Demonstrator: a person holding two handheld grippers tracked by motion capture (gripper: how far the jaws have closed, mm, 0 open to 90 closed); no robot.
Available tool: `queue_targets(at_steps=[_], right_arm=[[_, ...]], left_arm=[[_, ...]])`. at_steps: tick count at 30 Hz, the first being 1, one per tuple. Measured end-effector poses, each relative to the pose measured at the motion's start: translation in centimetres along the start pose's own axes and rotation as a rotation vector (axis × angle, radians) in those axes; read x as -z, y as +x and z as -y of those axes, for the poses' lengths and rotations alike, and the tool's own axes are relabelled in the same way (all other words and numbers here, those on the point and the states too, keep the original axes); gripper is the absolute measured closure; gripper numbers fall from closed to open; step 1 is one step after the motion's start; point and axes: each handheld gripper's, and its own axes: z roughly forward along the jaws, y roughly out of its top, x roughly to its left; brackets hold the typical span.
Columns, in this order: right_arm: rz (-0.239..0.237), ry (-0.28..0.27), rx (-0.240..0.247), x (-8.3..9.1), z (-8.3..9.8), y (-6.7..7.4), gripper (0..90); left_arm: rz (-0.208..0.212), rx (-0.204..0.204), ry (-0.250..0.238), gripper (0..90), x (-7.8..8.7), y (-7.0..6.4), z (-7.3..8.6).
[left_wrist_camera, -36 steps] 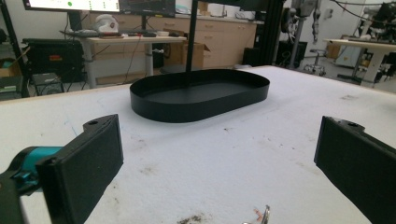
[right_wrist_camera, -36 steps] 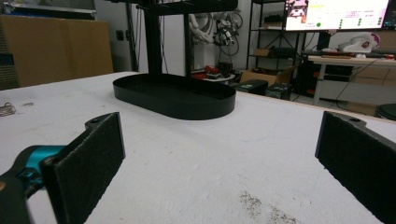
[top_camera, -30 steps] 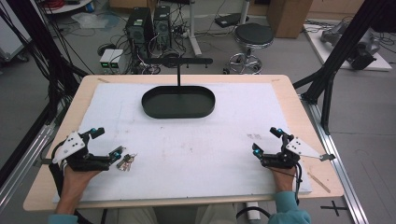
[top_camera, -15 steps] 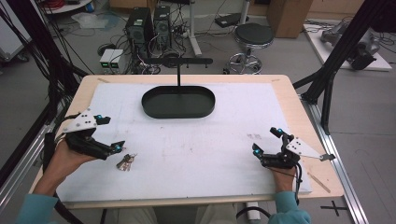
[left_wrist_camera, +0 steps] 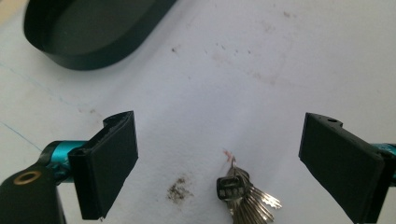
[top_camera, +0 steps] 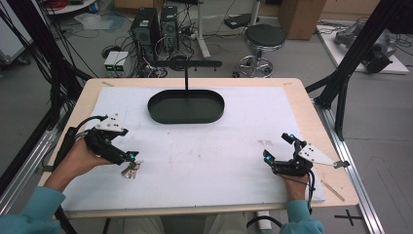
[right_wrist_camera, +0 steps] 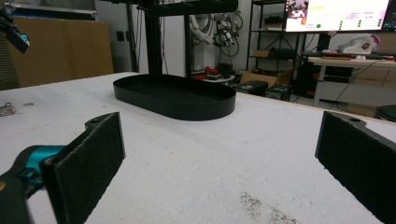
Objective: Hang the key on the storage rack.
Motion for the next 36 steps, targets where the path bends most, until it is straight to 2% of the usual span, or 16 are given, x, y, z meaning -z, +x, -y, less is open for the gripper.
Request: queue_targets(at_steps=[9,12,21,28,32,33,36], right_arm=[[0.001,0.000,-0.001,0.0,0.0,0.0,0.6],[0.001,0.000,-0.002,0.0,0.0,0.0,0.6],[-0.001,-0.001,-0.004,0.0,0.0,0.0,0.6],[0.001,0.001,-0.006,0.0,0.0,0.0,0.6],[0.000,-0.001,-0.004,0.0,0.0,0.0,0.6],[-0.001,-0.001,-0.004,0.0,0.0,0.0,0.6],[0.002,0.001,-0.002,0.0,0.0,0.0,0.6]], left_arm=[[0.024,-0.003,0.119,11.8,-1.7,-0.1,0.0],[0.032,-0.016,0.159,12.9,-2.3,-0.2,0.0],[0.048,-0.019,0.234,18.1,-3.5,-0.3,0.0],[0.038,-0.026,0.284,22.8,-4.3,-0.6,0.0],[0.033,-0.027,0.310,27.7,-4.6,-0.7,0.0],[0.035,-0.025,0.321,32.1,-4.6,-0.8,0.0],[0.035,-0.025,0.332,36.3,-4.8,-0.8,0.0]])
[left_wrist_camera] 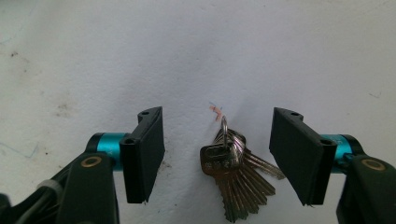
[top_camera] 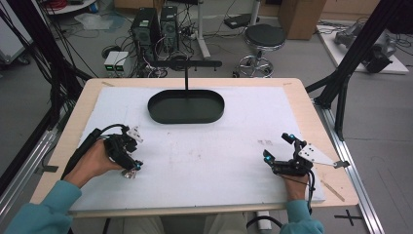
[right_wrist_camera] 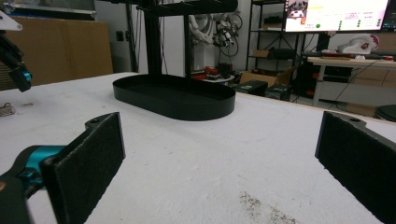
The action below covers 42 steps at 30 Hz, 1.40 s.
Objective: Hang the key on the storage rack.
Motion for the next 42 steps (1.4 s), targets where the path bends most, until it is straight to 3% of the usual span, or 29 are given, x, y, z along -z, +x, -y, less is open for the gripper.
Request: queue_targets(at_steps=[6,10,26,42], right_arm=[[0.000,-0.001,0.002,0.0,0.0,0.0,0.6],[0.001,-0.001,0.001,0.0,0.0,0.0,0.6],[0.000,0.000,0.000,0.0,0.0,0.0,0.6],[-0.001,-0.003,-0.001,0.0,0.0,0.0,0.6]], left_arm=[[0.006,0.005,0.026,43.9,-0.3,-0.1,-0.1],[-0.002,-0.024,0.064,50.9,-0.2,-0.2,-0.4],[0.001,0.010,0.141,66.5,-0.9,-0.2,-1.0],[0.012,0.019,0.167,80.5,-1.2,-0.1,-1.0]])
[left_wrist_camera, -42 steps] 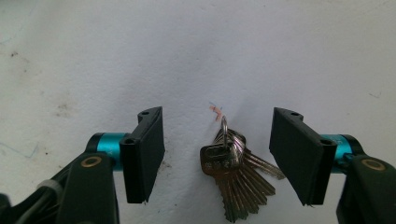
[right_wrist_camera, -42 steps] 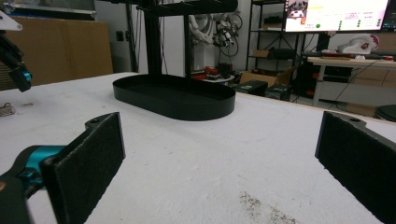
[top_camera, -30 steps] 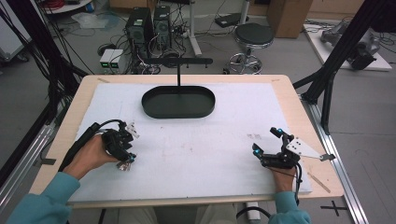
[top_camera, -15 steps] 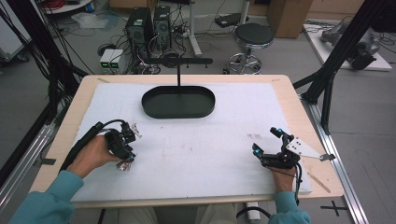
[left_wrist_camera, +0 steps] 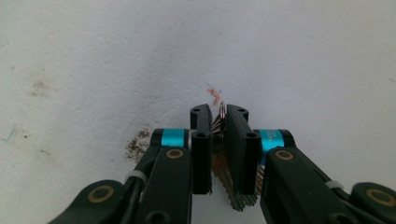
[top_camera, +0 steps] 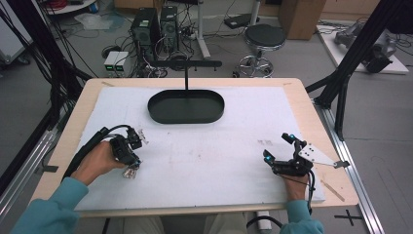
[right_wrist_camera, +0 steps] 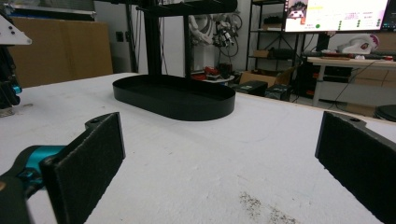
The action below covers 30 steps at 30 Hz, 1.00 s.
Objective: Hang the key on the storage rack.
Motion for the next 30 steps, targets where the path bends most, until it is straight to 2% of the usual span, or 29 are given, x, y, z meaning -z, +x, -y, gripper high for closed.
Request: queue_targets(at_steps=[9,16,18,22,26,30], right_arm=[[0.001,0.002,0.001,0.0,0.0,0.0,0.6],[0.000,0.000,-0.001,0.0,0.0,0.0,0.6],[0.000,0.001,-0.003,0.0,0.0,0.0,0.6],[0.000,0.000,-0.001,0.0,0.0,0.0,0.6],[0.001,-0.001,-0.001,0.0,0.0,0.0,0.6],[0.001,0.001,-0.002,0.0,0.0,0.0,0.6]], left_arm=[[0.004,-0.008,0.012,87.0,0.0,-0.2,-0.1],[-0.007,-0.018,0.013,87.9,-0.1,-0.3,-0.2],[0.001,-0.014,0.010,88.0,0.0,-0.3,-0.2],[0.014,0.003,-0.011,88.2,0.1,0.0,0.1],[0.002,0.014,-0.046,88.3,0.5,0.4,0.5],[0.032,0.074,-0.128,88.4,1.1,0.9,1.0]])
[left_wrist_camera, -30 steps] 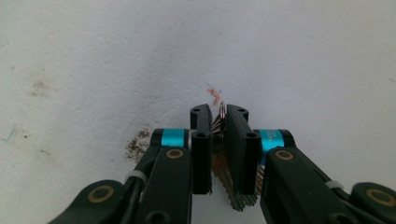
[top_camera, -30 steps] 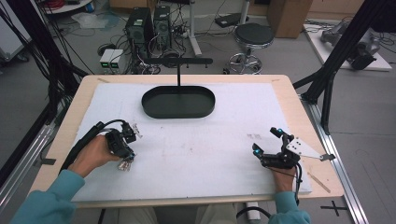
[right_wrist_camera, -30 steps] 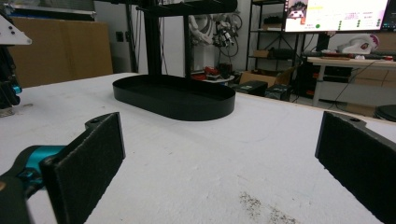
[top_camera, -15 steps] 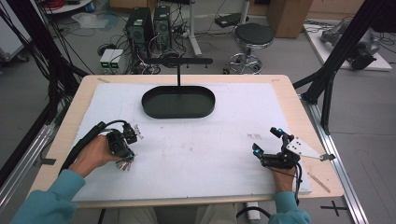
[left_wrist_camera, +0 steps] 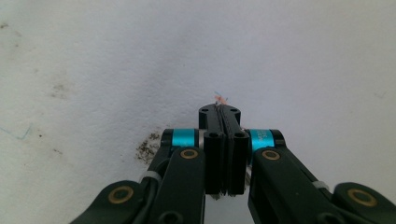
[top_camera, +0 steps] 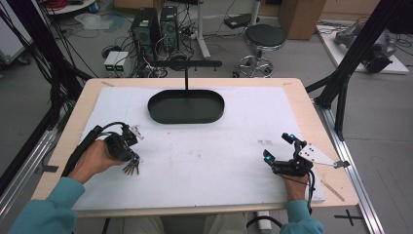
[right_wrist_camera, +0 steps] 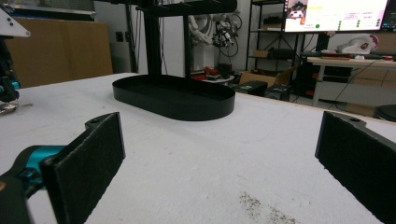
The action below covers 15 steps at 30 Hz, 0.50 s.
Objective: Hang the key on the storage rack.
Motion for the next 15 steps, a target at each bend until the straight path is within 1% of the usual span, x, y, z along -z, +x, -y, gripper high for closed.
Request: queue_targets(at_steps=[1,2,4,5,6,8,10,12,13,15], right_arm=[[0.000,0.000,0.000,0.0,0.0,0.0,0.6],[0.000,0.001,0.003,0.0,0.0,0.0,0.6],[0.001,0.001,0.003,0.0,0.0,0.0,0.6],[0.001,0.001,0.003,0.0,0.0,0.0,0.6],[0.001,0.001,0.003,0.0,0.0,0.0,0.6],[0.000,0.000,0.002,0.0,0.0,0.0,0.6],[0.001,0.000,0.003,0.0,0.0,0.0,0.6],[0.000,-0.001,0.003,0.0,0.0,0.0,0.6],[0.001,0.000,0.004,0.0,0.0,0.0,0.6],[0.001,-0.001,0.005,0.0,0.0,0.0,0.6]], left_arm=[[0.012,0.008,-0.022,88.4,0.2,0.2,0.1],[0.016,0.004,-0.037,88.4,0.6,0.4,0.2],[0.021,0.025,-0.080,88.3,1.1,0.6,0.3],[0.026,0.019,-0.098,88.4,1.4,0.7,0.3],[0.028,0.028,-0.133,88.3,1.8,0.7,0.4],[0.033,0.042,-0.183,88.4,2.3,0.8,0.4],[0.039,0.056,-0.246,88.3,3.0,1.0,0.5],[0.060,0.060,-0.304,88.3,3.6,1.2,0.4],[0.058,0.057,-0.336,88.3,3.9,1.2,0.4],[0.065,0.065,-0.391,88.3,4.3,1.3,0.3]])
